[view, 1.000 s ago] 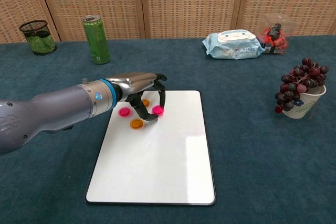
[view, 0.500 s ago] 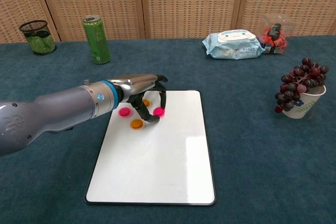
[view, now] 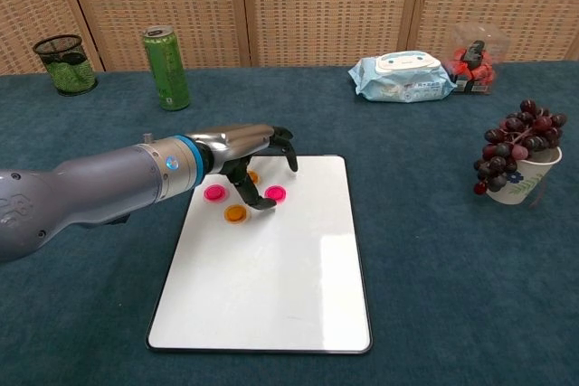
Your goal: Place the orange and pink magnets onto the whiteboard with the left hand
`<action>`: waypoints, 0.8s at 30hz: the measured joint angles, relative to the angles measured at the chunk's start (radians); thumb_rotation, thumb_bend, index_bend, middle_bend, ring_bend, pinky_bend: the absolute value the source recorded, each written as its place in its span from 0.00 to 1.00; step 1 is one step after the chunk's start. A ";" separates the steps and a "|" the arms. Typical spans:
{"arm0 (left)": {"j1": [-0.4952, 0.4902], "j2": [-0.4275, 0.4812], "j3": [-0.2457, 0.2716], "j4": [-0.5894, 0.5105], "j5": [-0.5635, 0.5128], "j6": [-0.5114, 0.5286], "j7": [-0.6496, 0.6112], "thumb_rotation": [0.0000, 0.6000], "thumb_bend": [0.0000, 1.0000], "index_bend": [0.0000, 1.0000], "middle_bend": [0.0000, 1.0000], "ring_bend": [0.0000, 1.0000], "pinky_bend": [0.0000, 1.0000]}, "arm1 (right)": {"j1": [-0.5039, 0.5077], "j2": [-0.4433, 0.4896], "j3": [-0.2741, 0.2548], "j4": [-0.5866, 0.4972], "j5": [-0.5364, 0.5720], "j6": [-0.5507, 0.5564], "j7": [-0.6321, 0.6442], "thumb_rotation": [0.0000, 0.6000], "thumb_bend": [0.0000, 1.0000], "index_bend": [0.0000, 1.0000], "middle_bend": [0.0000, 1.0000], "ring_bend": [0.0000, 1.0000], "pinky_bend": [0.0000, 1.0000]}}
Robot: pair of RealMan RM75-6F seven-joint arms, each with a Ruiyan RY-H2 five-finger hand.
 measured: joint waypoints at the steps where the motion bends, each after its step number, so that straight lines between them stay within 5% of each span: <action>1: 0.002 0.004 -0.001 -0.009 0.008 0.005 -0.007 1.00 0.32 0.15 0.00 0.00 0.00 | 0.000 0.000 0.000 0.000 0.000 -0.001 0.000 1.00 0.00 0.00 0.00 0.00 0.00; 7: 0.026 0.059 -0.006 -0.110 0.086 0.060 -0.052 1.00 0.27 0.01 0.00 0.00 0.00 | 0.001 0.001 0.000 0.001 -0.001 -0.001 0.001 1.00 0.00 0.00 0.00 0.00 0.00; 14: 0.129 0.244 0.032 -0.315 0.259 0.245 -0.082 1.00 0.17 0.00 0.00 0.00 0.00 | 0.000 -0.002 -0.001 0.002 -0.005 0.004 -0.003 1.00 0.00 0.00 0.00 0.00 0.00; 24: 0.356 0.497 0.111 -0.409 0.336 0.486 -0.183 1.00 0.08 0.00 0.00 0.00 0.00 | -0.001 -0.007 0.000 0.000 -0.006 0.012 -0.021 1.00 0.00 0.00 0.00 0.00 0.00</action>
